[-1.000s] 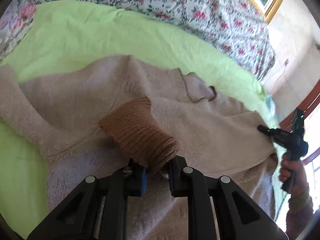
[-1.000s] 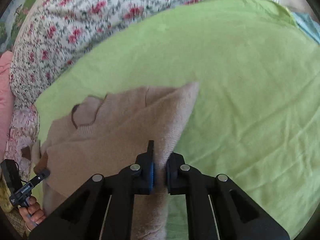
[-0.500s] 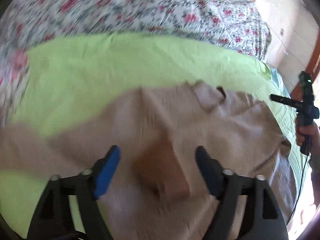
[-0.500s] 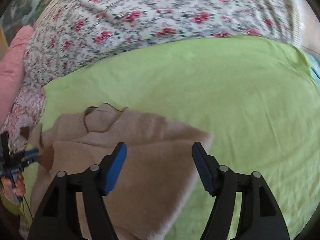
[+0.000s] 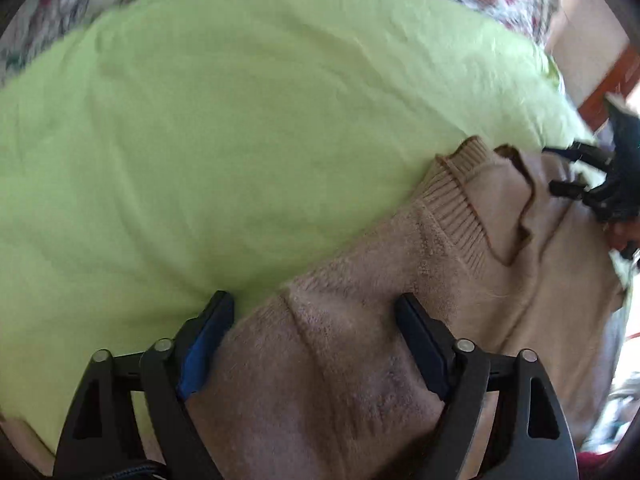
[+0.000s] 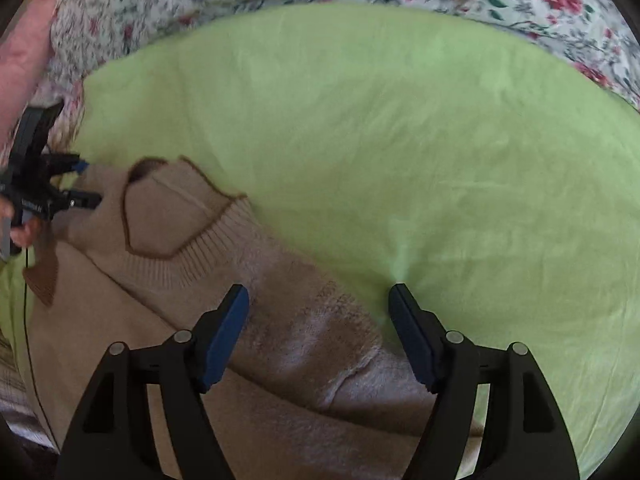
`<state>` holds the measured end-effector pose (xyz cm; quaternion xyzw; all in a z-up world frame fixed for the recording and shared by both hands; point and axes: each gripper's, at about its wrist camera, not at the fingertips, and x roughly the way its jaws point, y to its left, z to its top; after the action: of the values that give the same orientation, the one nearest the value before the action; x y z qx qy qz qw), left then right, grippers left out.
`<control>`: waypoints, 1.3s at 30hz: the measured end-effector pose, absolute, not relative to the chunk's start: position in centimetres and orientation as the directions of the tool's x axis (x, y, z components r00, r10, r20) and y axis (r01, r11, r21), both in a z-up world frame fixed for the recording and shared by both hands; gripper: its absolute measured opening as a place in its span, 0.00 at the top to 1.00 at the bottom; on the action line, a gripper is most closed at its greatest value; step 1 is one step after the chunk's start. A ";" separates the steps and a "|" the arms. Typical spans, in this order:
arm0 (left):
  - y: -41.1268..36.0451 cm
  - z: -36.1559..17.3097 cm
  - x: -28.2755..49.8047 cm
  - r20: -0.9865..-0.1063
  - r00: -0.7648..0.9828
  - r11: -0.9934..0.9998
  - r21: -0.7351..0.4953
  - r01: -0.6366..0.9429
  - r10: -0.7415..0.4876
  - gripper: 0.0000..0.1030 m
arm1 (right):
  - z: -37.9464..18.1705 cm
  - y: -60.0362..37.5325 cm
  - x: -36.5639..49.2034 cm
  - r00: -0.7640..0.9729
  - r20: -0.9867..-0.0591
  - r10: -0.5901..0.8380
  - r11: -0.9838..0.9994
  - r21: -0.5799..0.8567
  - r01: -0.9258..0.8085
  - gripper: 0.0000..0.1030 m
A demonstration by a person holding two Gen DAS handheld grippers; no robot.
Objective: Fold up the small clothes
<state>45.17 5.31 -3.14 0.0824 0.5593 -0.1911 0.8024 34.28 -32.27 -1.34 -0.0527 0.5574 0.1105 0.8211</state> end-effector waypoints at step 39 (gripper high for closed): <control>24.9 0.4 19.7 -0.742 0.662 0.815 -0.445 -0.371 -0.105 0.37 | 4.0 -22.5 18.5 0.517 -0.783 0.347 0.926 0.375 -0.054 0.48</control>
<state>19.72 24.92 0.38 -0.2942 0.4039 0.0771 0.8627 18.47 -22.52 4.02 0.1535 0.4774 0.1167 0.8573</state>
